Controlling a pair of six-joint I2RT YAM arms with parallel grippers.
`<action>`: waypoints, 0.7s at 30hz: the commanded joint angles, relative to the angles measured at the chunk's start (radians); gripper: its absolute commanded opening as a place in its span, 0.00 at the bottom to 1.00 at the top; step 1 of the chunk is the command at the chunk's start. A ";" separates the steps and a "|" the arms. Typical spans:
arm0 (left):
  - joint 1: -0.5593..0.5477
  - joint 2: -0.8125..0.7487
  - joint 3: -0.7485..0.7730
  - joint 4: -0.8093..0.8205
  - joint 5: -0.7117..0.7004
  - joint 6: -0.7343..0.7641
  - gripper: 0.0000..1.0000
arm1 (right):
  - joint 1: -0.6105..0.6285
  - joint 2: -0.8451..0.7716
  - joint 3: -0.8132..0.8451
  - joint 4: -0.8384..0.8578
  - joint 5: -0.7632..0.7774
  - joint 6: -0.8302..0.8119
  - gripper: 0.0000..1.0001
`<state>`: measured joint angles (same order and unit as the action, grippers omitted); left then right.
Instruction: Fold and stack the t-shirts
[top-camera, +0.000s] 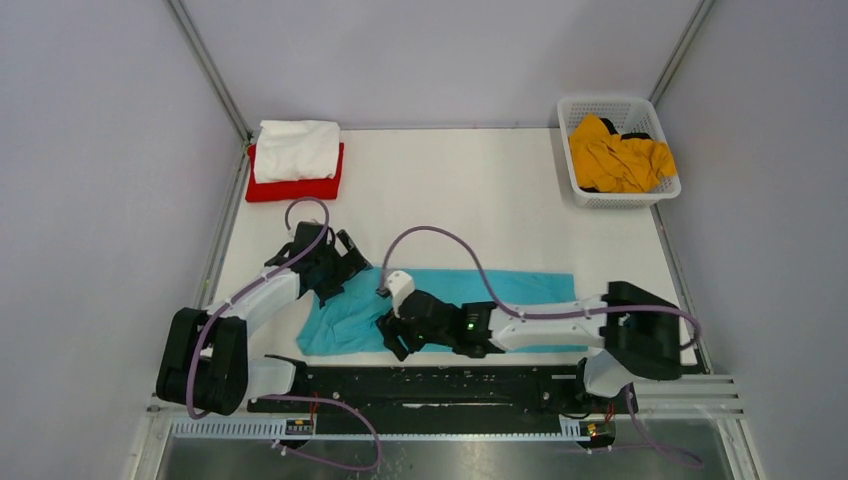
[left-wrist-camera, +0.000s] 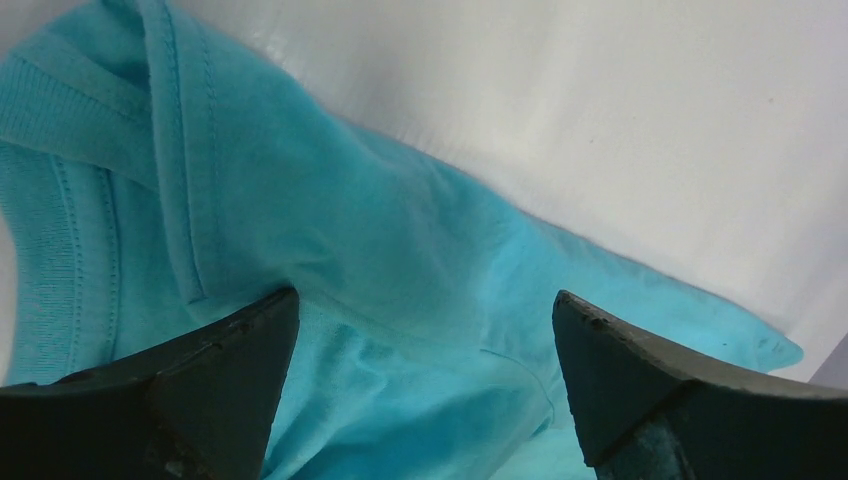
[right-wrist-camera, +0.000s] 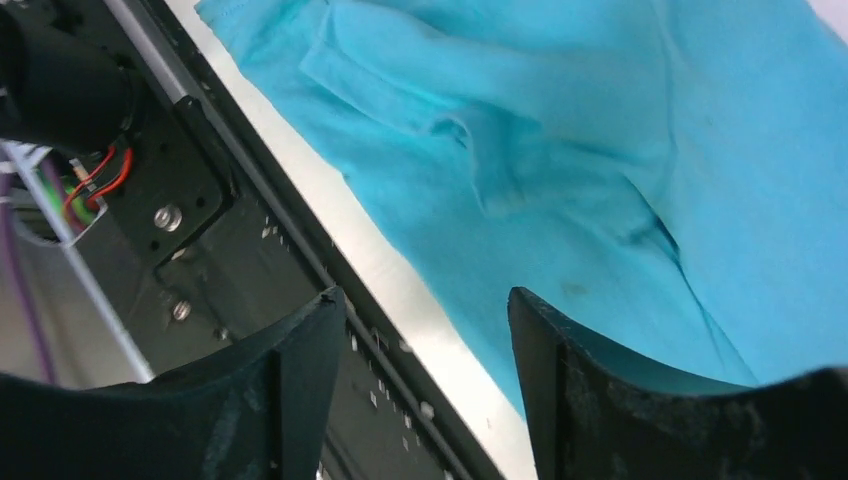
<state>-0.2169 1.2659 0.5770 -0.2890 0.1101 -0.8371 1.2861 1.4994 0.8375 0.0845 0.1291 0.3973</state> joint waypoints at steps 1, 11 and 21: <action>0.013 0.041 0.009 0.071 0.026 0.038 0.99 | 0.075 0.191 0.169 0.006 0.226 -0.157 0.65; 0.023 0.036 -0.006 0.071 0.027 0.047 0.99 | 0.081 0.365 0.281 0.020 0.366 -0.219 0.54; 0.031 -0.004 -0.001 0.032 -0.011 0.058 0.99 | 0.081 0.452 0.314 0.011 0.400 -0.218 0.48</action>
<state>-0.1970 1.2861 0.5789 -0.2367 0.1352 -0.8070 1.3670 1.9335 1.1091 0.0879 0.4549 0.1852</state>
